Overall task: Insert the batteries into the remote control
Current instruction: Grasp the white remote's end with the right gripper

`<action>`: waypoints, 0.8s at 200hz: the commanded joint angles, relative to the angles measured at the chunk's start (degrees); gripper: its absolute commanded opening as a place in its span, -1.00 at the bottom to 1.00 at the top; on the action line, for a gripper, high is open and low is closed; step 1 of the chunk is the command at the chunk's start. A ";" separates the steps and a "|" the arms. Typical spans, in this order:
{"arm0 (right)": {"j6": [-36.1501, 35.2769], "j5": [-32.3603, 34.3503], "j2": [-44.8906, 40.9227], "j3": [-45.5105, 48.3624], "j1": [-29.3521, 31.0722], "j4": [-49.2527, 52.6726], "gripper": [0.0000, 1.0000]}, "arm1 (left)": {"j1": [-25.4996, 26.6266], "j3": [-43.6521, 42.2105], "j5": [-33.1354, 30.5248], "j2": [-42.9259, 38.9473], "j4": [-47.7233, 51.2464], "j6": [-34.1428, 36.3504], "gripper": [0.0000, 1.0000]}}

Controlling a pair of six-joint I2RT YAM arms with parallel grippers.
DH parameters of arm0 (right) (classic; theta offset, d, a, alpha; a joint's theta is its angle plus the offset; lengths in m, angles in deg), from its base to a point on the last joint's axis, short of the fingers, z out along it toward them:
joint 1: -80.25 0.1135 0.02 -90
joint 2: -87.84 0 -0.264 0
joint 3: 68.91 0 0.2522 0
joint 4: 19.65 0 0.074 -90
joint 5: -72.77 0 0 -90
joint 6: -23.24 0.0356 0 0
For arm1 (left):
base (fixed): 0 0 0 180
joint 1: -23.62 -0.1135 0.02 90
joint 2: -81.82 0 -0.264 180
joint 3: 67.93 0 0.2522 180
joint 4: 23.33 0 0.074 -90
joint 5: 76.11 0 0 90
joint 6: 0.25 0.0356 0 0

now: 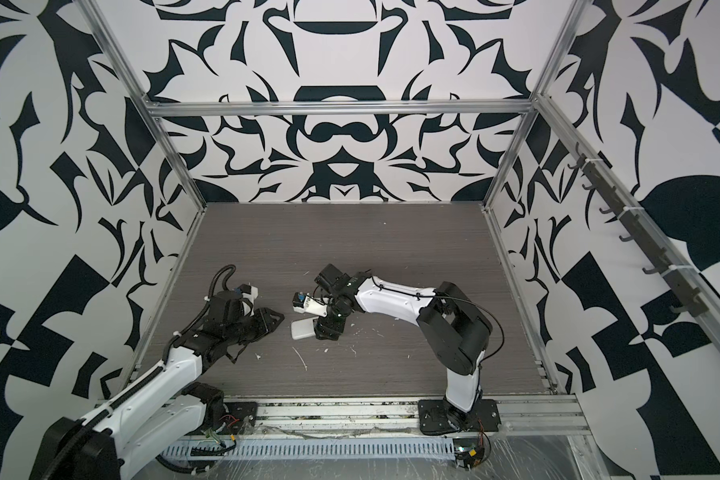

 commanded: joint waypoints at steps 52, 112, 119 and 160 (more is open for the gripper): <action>-4.13 7.61 2.12 -3.29 2.89 0.55 0.48 | -3.19 -2.03 2.29 -0.60 -0.70 -2.06 -0.27; -5.46 10.83 3.50 -4.25 4.39 0.46 0.47 | -4.45 -2.94 4.09 -0.05 -2.19 -2.35 -0.26; -5.70 11.49 4.06 -4.74 4.56 1.07 0.46 | -4.68 -3.13 4.33 -0.02 -2.29 -2.37 -0.25; -7.12 14.65 6.12 -6.28 5.59 2.55 0.46 | -5.86 -3.60 6.32 0.34 -3.15 -2.77 -0.31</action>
